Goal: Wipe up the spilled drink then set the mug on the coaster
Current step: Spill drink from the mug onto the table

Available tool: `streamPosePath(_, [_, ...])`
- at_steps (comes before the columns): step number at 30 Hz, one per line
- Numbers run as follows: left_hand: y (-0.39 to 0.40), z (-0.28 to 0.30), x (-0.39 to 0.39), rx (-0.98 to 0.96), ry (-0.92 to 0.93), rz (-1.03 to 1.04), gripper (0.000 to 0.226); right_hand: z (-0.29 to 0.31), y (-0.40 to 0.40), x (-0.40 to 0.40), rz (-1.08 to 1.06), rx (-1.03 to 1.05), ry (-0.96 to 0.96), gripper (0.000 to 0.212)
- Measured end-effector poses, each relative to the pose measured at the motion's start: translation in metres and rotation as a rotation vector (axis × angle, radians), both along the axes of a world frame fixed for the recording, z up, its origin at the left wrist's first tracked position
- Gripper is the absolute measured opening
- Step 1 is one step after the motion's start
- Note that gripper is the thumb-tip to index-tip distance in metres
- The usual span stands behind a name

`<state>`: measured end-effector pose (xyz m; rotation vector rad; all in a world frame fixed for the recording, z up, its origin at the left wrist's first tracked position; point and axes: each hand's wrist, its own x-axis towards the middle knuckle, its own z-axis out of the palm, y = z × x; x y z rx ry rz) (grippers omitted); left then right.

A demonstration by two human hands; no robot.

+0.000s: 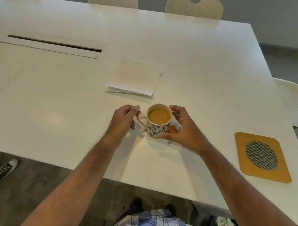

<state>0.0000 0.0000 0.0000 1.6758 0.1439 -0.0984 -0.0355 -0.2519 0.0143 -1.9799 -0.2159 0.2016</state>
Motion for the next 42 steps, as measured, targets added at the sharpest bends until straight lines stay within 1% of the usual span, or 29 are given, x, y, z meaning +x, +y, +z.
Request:
streamPosePath(3, [-0.001,0.003,-0.002,-0.013,-0.011,-0.028,0.028,-0.001,0.006,0.006,0.011,-0.002,-0.012,0.103])
streamPosePath(9, [0.000,0.001,-0.006,-0.102,0.007,-0.088,0.033,-0.009,0.015,0.014,-0.010,-0.005,-0.035,0.098])
streamPosePath(17, [-0.003,-0.006,-0.006,-0.113,0.039,-0.169,0.043,-0.013,0.015,0.019,-0.035,-0.016,-0.059,0.093])
streamPosePath(22, [-0.006,-0.007,-0.005,-0.161,0.083,-0.197,0.032,-0.015,0.016,0.020,-0.038,-0.011,-0.073,0.092])
streamPosePath(26, [-0.010,-0.007,-0.004,-0.198,0.106,-0.235,0.033,-0.017,0.017,0.020,-0.057,-0.015,-0.101,0.091])
streamPosePath(33, [-0.013,-0.004,-0.002,-0.162,0.133,-0.240,0.043,-0.019,0.020,0.020,-0.077,-0.021,-0.148,0.091])
streamPosePath(36, [-0.013,0.000,-0.002,-0.147,0.133,-0.248,0.040,-0.020,0.019,0.020,-0.065,-0.019,-0.147,0.091])
streamPosePath(40, [-0.015,0.007,-0.002,-0.143,0.121,-0.269,0.030,-0.018,0.016,0.020,-0.063,0.003,-0.149,0.091])
streamPosePath(42, [-0.017,0.010,0.000,-0.135,0.111,-0.274,0.030,-0.015,0.014,0.022,-0.066,0.009,-0.150,0.092])
